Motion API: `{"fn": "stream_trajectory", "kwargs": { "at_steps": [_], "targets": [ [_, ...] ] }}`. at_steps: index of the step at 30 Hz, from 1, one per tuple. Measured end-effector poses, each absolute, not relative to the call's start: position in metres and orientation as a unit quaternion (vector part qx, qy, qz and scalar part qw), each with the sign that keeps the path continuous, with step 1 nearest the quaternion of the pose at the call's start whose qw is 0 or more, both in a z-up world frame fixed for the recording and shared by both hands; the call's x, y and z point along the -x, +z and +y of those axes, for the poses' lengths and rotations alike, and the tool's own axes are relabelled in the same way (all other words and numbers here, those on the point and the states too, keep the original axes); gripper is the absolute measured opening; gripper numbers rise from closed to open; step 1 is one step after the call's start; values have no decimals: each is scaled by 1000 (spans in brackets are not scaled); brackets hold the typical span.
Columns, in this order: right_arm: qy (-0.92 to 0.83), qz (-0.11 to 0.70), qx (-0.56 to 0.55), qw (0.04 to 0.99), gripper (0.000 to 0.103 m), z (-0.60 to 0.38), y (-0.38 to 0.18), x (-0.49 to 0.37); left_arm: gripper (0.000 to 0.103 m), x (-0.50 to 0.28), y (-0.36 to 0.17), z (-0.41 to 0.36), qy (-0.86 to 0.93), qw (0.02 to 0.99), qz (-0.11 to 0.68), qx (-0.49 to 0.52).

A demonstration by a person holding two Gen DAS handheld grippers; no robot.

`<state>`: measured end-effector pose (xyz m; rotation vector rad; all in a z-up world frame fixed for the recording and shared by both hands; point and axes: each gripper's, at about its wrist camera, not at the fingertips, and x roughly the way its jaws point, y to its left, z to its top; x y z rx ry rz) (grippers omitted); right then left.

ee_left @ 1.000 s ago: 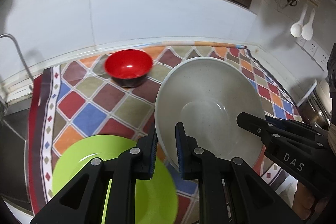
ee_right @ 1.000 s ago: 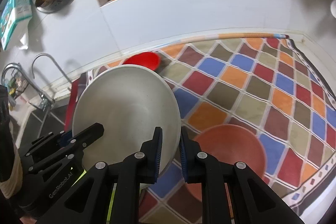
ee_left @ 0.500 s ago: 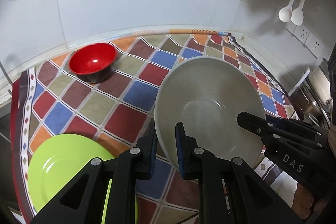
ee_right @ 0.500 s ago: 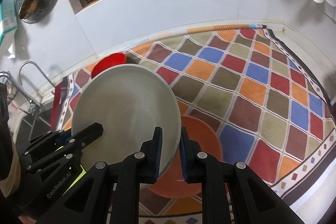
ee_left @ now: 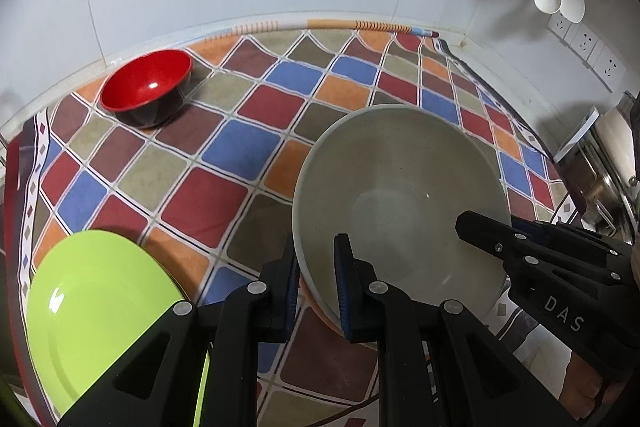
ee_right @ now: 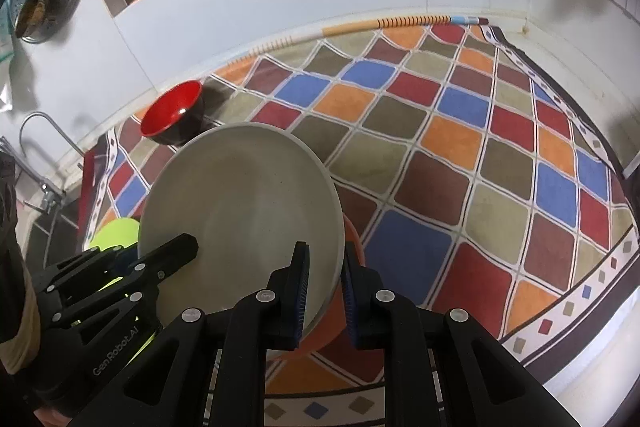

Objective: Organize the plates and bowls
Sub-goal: 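Carry the white bowl with both grippers and lower it into the pink bowl, then open both grippers and move them to the red bowl's rim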

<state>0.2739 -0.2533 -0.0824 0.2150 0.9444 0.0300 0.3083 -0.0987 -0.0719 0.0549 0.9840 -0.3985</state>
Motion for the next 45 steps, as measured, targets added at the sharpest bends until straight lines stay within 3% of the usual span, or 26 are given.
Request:
{"fn": "stream_trajectory", "kwargs": {
  "at_steps": [21, 25, 28, 35, 45],
  "targets": [
    [25, 479, -84, 873, 18, -253, -104, -274, 18, -306, -85, -103, -173, 857, 485, -32],
    [20, 477, -82, 875, 18, -252, -104, -274, 26, -306, -84, -100, -172, 858, 483, -29],
    [17, 475, -78, 876, 23, -252, -104, -273, 33, -306, -82, -98, -170, 861, 479, -29],
    [19, 474, -57, 878, 47, -248, -106, -271, 43, -306, -75, -88, -159, 868, 470, -24],
    [9, 434, -45, 900, 61, -242, -87, -266, 54, -306, -52, -68, -143, 887, 438, -24]
  ]
}}
